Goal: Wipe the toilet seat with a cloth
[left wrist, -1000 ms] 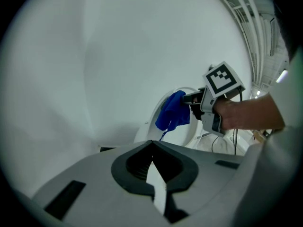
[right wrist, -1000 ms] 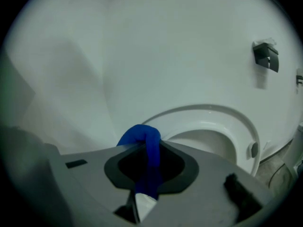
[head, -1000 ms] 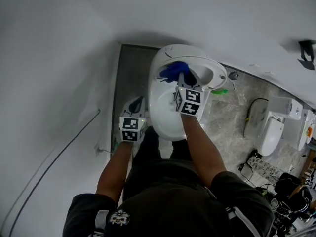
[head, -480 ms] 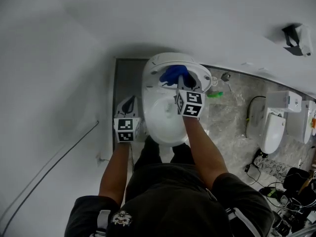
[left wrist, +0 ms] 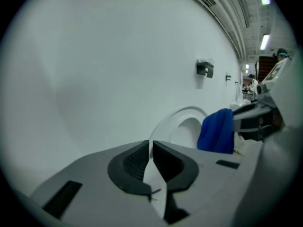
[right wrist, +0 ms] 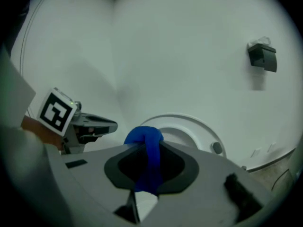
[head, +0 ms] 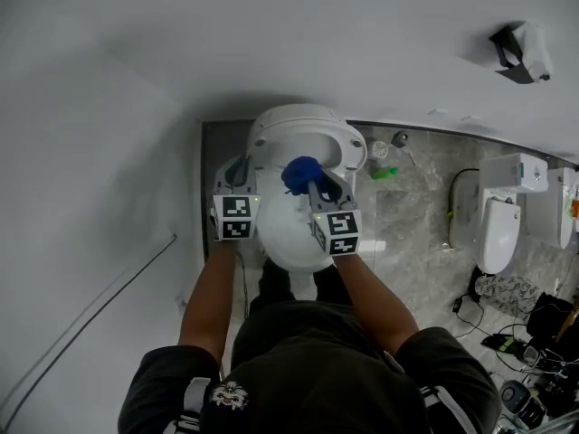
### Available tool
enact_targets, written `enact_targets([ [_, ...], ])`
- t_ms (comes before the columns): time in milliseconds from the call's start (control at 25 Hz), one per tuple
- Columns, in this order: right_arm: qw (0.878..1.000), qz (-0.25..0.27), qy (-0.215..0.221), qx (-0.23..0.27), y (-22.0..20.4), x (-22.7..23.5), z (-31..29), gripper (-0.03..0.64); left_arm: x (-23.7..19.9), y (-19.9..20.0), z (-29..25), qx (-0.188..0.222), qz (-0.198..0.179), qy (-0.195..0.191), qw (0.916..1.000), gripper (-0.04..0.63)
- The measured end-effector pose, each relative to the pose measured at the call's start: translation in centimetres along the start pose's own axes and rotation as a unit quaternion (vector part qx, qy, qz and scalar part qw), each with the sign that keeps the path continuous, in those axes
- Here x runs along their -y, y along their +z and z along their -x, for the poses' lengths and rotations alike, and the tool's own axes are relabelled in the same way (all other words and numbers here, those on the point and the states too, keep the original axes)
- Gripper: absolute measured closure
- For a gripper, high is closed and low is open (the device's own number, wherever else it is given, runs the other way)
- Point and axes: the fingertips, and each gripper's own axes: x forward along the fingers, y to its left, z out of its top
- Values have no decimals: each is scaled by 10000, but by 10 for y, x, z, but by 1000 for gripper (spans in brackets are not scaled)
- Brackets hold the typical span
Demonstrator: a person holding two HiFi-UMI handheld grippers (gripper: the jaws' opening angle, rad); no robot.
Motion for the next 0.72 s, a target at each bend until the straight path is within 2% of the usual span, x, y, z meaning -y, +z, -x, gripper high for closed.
enact_targets([
  [120,9998,-40,133,-171,-15,0,11,558,9,10,-17,-89,-468,-126,9988,574],
  [160,9996,-53,161,-223,-20,0,15,558,11,12,-22,-129,-678,-159,9975,548],
  [280,9992,-89,188,-342,-32,4,25,558,19,15,-36,-252,-1247,-267,9915,464],
  [440,9992,-23,198,-338,-36,13,41,558,31,15,-57,-514,-1811,-487,9809,436],
  [560,9995,118,147,-256,-36,13,52,558,32,9,-69,-768,-2115,-536,9729,434],
  [720,9997,31,121,-215,-38,8,63,558,28,-2,-76,-987,-2226,-573,9682,433],
])
